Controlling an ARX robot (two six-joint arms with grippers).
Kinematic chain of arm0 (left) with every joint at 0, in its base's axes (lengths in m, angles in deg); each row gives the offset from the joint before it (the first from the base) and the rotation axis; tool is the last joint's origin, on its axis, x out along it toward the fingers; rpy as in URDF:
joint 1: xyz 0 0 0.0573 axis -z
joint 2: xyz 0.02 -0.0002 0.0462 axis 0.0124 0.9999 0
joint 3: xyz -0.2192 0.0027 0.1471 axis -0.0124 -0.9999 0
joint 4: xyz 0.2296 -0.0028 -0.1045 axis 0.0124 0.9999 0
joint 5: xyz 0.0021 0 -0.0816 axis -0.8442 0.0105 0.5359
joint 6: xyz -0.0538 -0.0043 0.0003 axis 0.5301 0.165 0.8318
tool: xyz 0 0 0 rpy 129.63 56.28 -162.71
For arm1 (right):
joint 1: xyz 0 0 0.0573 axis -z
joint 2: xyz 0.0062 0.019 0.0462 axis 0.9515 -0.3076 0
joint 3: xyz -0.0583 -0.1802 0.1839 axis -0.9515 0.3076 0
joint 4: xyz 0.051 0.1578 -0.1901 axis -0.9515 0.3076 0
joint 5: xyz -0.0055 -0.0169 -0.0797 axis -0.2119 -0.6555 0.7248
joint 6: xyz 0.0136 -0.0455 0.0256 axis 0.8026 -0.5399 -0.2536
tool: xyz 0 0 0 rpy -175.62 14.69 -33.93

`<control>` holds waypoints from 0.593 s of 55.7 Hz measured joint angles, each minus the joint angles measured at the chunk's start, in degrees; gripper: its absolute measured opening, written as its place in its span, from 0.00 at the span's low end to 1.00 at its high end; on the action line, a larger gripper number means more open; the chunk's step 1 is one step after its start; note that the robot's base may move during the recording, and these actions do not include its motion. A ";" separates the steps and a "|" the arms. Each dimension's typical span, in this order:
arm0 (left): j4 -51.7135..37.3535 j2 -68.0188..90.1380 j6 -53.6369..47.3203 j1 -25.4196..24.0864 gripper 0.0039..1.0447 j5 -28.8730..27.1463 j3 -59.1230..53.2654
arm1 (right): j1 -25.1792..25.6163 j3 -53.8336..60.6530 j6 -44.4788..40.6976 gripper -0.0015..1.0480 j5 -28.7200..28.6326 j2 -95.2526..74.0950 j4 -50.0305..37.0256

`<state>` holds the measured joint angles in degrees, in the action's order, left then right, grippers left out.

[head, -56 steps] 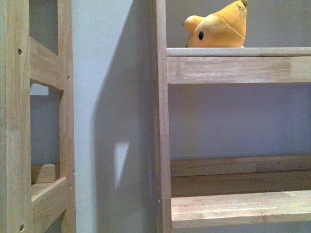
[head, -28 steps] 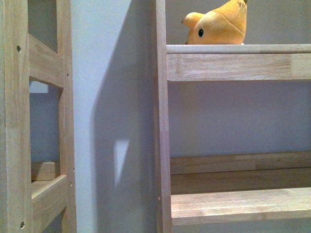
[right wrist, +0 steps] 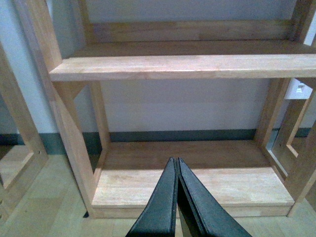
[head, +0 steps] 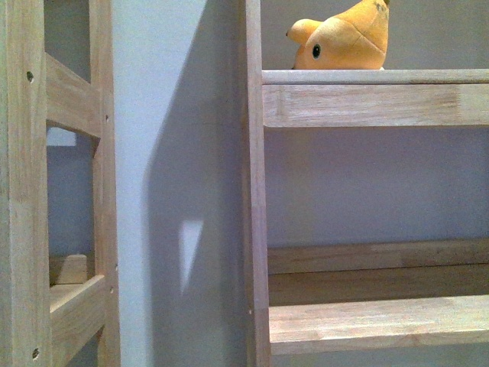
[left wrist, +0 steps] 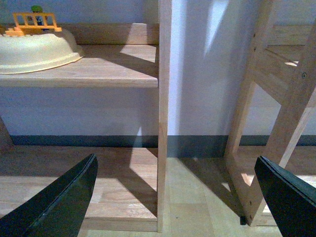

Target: Put away toys

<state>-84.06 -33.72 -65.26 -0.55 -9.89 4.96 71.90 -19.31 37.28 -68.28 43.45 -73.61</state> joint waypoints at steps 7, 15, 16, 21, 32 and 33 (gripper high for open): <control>0.00 0.00 0.02 0.00 0.94 -0.02 0.00 | 0.04 0.00 0.00 0.03 -0.07 0.22 0.00; 0.00 0.00 0.00 0.00 0.94 0.00 0.00 | 0.04 0.00 -0.04 0.15 -0.04 0.24 0.00; 0.00 0.00 0.00 0.00 0.94 0.00 0.00 | 0.04 0.00 -0.04 0.16 -0.04 0.24 0.00; 0.00 0.00 0.02 0.00 0.94 0.00 0.00 | 0.04 0.00 -0.04 0.29 -0.04 0.24 0.00; 0.00 0.00 0.00 0.00 0.94 0.00 0.00 | 0.04 0.00 -0.04 0.60 -0.04 0.24 0.00; 0.00 0.00 0.00 0.00 0.94 0.00 0.00 | 0.04 0.00 -0.04 0.62 -0.04 0.24 0.00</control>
<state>-84.06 -33.72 -65.26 -0.55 -9.89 4.96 71.94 -19.31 37.23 -68.32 43.69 -73.61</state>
